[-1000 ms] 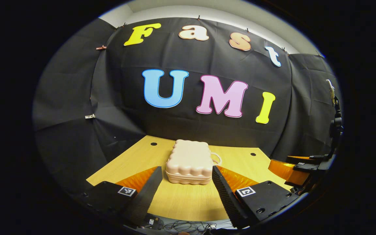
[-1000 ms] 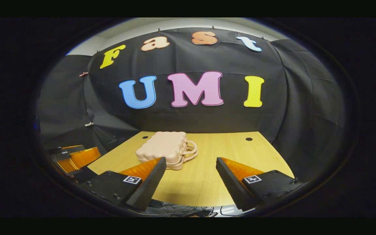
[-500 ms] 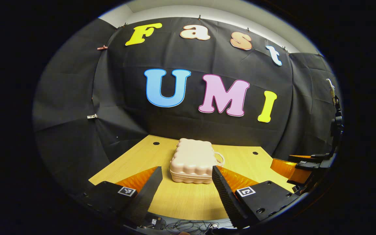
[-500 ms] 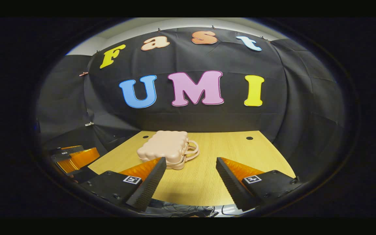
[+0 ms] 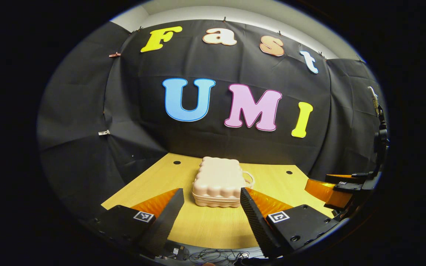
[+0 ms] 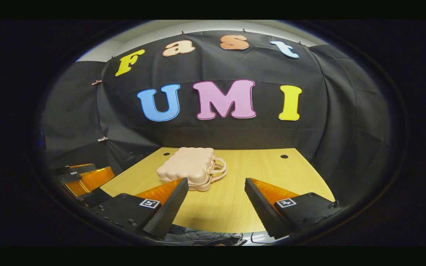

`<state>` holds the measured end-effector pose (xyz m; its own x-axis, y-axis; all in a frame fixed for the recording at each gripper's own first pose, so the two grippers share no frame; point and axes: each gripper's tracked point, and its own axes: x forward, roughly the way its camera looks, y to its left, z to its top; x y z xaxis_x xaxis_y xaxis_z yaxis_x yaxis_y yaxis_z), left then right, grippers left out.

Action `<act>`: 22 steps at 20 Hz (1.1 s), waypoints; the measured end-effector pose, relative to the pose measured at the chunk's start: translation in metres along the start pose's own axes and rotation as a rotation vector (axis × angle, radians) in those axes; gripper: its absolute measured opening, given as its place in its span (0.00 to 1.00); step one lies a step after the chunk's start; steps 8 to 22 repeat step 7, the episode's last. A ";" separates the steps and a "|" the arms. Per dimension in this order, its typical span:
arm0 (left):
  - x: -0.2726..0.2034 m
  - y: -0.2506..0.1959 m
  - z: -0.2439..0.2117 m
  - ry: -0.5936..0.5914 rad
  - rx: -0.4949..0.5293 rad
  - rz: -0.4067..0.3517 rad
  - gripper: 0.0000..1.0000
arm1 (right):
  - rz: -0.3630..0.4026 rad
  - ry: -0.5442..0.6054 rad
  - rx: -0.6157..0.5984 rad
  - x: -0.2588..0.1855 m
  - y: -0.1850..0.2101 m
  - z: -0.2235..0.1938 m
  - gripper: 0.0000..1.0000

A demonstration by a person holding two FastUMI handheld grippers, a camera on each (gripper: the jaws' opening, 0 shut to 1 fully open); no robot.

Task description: First open the suitcase, pack the skin care products into it, and then close the suitcase.

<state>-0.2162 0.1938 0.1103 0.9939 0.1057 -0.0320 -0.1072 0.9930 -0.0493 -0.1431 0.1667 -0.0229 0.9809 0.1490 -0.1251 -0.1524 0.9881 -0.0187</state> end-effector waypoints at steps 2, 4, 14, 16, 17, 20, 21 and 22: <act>0.000 0.000 -0.001 0.001 -0.003 0.004 0.96 | 0.001 0.001 -0.003 0.000 0.001 0.000 0.97; -0.001 0.001 0.000 0.003 -0.005 0.006 0.96 | 0.001 0.003 -0.003 -0.001 0.001 -0.001 0.97; -0.002 0.001 -0.001 0.000 -0.001 0.009 0.96 | -0.001 0.003 -0.002 0.000 -0.002 -0.002 0.97; -0.002 0.001 -0.001 0.000 -0.001 0.009 0.96 | -0.001 0.003 -0.002 0.000 -0.002 -0.002 0.97; -0.002 0.001 -0.001 0.000 -0.001 0.009 0.96 | -0.001 0.003 -0.002 0.000 -0.002 -0.002 0.97; -0.002 0.001 -0.001 0.000 -0.001 0.009 0.96 | -0.001 0.003 -0.002 0.000 -0.002 -0.002 0.97; -0.002 0.001 -0.001 0.000 -0.001 0.009 0.96 | -0.001 0.003 -0.002 0.000 -0.002 -0.002 0.97; -0.002 0.001 -0.001 0.000 -0.001 0.009 0.96 | -0.001 0.003 -0.002 0.000 -0.002 -0.002 0.97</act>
